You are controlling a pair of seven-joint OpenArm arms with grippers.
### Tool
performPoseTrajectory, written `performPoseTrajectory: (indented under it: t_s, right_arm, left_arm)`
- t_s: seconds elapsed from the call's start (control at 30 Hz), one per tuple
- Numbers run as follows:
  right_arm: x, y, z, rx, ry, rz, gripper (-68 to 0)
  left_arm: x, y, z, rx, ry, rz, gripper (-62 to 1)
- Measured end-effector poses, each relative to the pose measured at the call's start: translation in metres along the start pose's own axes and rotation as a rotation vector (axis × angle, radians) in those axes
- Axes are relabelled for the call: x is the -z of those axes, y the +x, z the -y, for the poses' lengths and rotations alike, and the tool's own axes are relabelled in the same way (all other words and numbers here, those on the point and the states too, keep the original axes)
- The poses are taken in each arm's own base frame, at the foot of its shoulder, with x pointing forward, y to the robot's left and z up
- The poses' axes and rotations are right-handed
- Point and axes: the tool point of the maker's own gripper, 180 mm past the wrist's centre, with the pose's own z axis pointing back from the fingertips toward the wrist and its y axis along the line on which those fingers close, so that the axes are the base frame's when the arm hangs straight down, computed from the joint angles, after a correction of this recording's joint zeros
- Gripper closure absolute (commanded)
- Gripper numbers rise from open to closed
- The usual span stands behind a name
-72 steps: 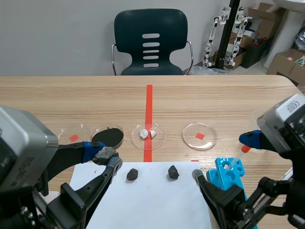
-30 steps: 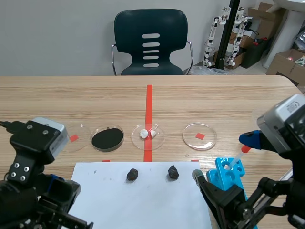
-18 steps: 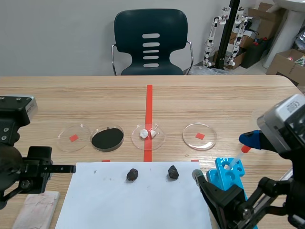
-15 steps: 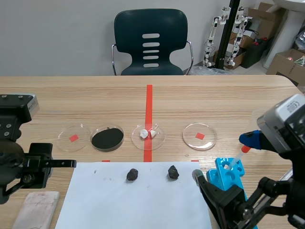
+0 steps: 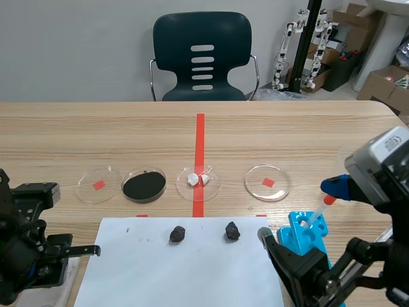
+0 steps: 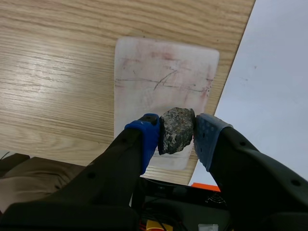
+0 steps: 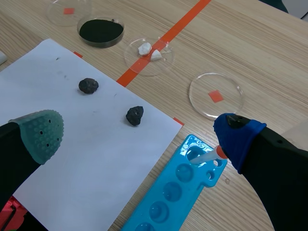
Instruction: Rub the mineral on the streak plate
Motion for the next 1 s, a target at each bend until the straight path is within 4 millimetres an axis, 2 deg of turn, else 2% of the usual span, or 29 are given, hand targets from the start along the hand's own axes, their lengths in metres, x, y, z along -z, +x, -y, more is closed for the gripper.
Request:
performPoseTrajectory:
  t_s: [0.23,0.4,0.6,1.0]
  right_arm:
    - [0.000,0.000,0.000,0.000,0.000,0.000,-67.9]
    - [0.000,0.000,0.000,0.000,0.000,0.000,-67.9]
    - [0.000,0.000,0.000,0.000,0.000,0.000,-67.9]
    - [0.000,0.000,0.000,0.000,0.000,0.000,-67.9]
  left_arm:
    - [0.004,0.019,-0.003,-0.014,0.011,0.040,-15.6]
    - [0.010,0.022,-0.002,0.001,-0.005,0.049,-15.6]
    - [0.017,0.014,-0.003,0.001,-0.011,0.018,-15.6]
    - [0.017,0.018,0.016,0.015,-0.103,0.042,-15.6]
